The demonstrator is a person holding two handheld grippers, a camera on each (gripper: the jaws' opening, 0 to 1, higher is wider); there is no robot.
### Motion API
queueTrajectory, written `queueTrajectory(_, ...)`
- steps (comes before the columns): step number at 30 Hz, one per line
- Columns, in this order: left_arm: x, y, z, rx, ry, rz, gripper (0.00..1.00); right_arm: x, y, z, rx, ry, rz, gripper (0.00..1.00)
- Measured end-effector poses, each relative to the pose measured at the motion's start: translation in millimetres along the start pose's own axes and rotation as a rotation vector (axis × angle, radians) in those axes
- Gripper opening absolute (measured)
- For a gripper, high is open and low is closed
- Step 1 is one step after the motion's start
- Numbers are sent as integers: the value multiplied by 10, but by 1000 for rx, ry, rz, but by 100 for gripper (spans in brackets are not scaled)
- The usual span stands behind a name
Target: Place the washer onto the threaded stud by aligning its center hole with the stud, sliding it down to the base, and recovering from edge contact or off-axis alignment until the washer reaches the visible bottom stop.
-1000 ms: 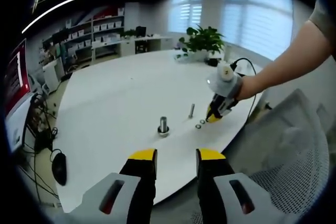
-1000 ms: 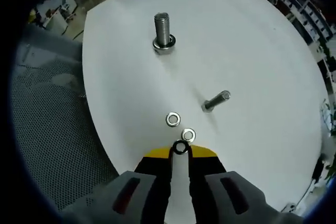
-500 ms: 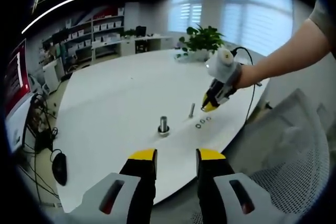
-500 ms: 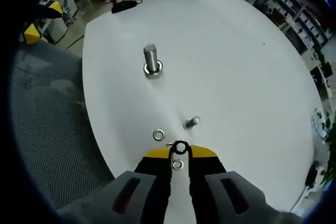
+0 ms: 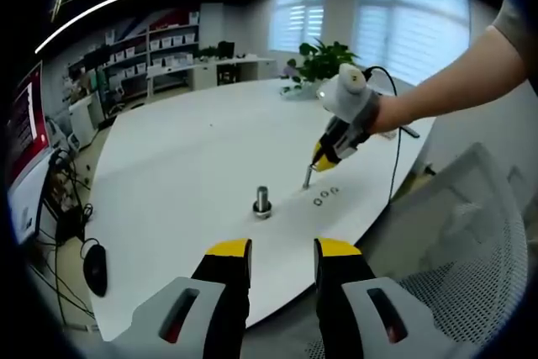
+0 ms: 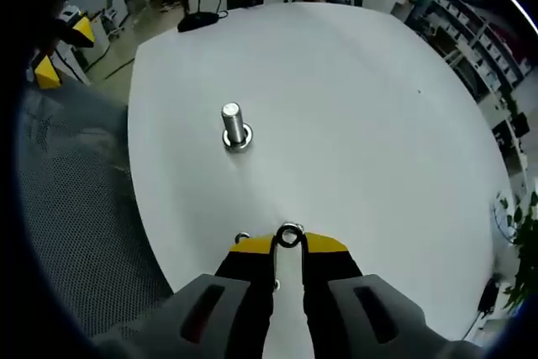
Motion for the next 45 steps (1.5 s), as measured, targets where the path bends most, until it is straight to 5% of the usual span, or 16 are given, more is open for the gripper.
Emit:
queueTrajectory(20, 5, -18, 11, 10, 3, 1, 28, -55, -13, 127, 21, 13, -24, 13)
queueTrajectory(45, 32, -70, 25, 39, 8, -14, 28, 25, -239, 551, 92, 81, 20, 14)
Point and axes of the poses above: the point that each gripper's makers call its tool centre point, and the gripper's own axes: z roughly forward along the fingers, x roughly to its left, y roughly out of its top, the point moved 1 cm from there along -z, roughly backward along the fingers, and after that the axes turned 9 degrees about -z, right-handed, at the moved point
